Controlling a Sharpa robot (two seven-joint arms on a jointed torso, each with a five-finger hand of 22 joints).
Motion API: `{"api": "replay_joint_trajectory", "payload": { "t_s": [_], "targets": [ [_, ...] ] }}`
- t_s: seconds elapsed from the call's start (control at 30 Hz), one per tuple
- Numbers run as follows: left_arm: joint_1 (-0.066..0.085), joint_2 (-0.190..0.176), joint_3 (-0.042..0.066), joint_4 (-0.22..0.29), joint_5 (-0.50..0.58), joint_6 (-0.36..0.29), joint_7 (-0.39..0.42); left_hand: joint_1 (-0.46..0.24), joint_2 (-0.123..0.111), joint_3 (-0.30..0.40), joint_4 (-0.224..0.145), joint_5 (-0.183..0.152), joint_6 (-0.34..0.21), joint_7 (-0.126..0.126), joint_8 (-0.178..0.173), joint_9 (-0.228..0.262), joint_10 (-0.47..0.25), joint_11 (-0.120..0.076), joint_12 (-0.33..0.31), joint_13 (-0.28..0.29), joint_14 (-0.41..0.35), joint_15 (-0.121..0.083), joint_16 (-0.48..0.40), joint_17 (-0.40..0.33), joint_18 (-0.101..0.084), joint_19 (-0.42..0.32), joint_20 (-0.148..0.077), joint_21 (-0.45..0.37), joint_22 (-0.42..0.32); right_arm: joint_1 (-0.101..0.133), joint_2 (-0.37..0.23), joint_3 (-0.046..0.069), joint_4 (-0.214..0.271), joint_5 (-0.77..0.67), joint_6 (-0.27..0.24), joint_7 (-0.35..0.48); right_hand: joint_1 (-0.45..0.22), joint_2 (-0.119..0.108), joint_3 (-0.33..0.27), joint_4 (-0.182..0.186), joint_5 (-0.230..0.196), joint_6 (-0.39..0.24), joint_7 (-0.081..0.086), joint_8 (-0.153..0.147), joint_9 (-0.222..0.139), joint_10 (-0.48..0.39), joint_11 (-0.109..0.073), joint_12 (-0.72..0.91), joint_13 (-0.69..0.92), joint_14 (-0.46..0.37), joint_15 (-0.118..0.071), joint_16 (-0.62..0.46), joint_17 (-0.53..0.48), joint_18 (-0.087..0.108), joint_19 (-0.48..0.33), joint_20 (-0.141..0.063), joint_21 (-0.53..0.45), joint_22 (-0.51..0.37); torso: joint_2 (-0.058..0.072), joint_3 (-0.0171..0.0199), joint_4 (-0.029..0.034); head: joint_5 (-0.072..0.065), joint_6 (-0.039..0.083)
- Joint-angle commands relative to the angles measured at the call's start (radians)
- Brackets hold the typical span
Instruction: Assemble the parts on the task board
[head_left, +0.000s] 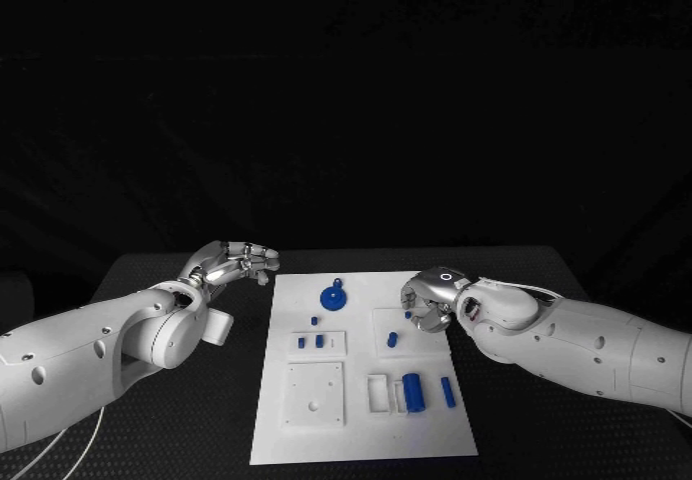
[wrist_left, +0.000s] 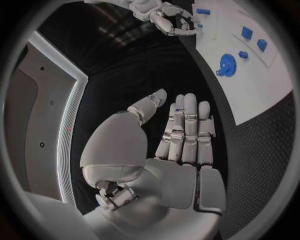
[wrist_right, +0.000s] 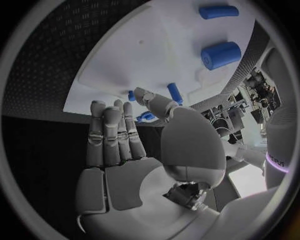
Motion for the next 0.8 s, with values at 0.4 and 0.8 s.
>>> {"api": "replay_joint_trajectory", "payload": {
  "t_s": [0.4, 0.8],
  "targets": [
    [0.001, -0.001, 0.001, 0.003, 0.016, 0.015, 0.011, -0.015, 0.002, -0.009, 0.002, 0.000, -0.010, 0.003, 0.002, 0.000, -0.010, 0.002, -0.004, -0.001, 0.005, 0.002, -0.010, 0.000, -0.001, 0.001, -0.002, -0.008, 0.000, -0.016, 0.019, -0.012, -0.014, -0.041, 0.018, -0.012, 0.011, 0.001, 0.041, 0.022, -0.038, 0.030, -0.007, 0.008, 0.000, 0.078, 0.007, -0.018, 0.005, 0.007, -0.006, 0.011, -0.006, 0.018, 0.017, 0.001, -0.005, 0.019, -0.002, 0.0002, -0.0003, 0.004, -0.008],
    [0.002, -0.002, 0.001, 0.001, 0.016, 0.013, 0.009, -0.015, 0.002, -0.009, 0.001, 0.002, -0.012, 0.004, 0.002, 0.000, -0.013, 0.003, -0.004, -0.001, 0.007, 0.002, -0.012, 0.001, 0.000, 0.001, -0.002, -0.009, 0.000, -0.027, 0.036, -0.012, -0.030, -0.056, 0.014, -0.020, 0.015, 0.032, 0.061, 0.032, -0.063, 0.063, -0.022, 0.021, 0.005, 0.121, -0.007, -0.023, 0.017, 0.019, -0.020, 0.023, -0.005, 0.018, 0.031, -0.007, 0.004, 0.020, -0.002, 0.0008, -0.0007, 0.005, -0.010]
  ]
}}
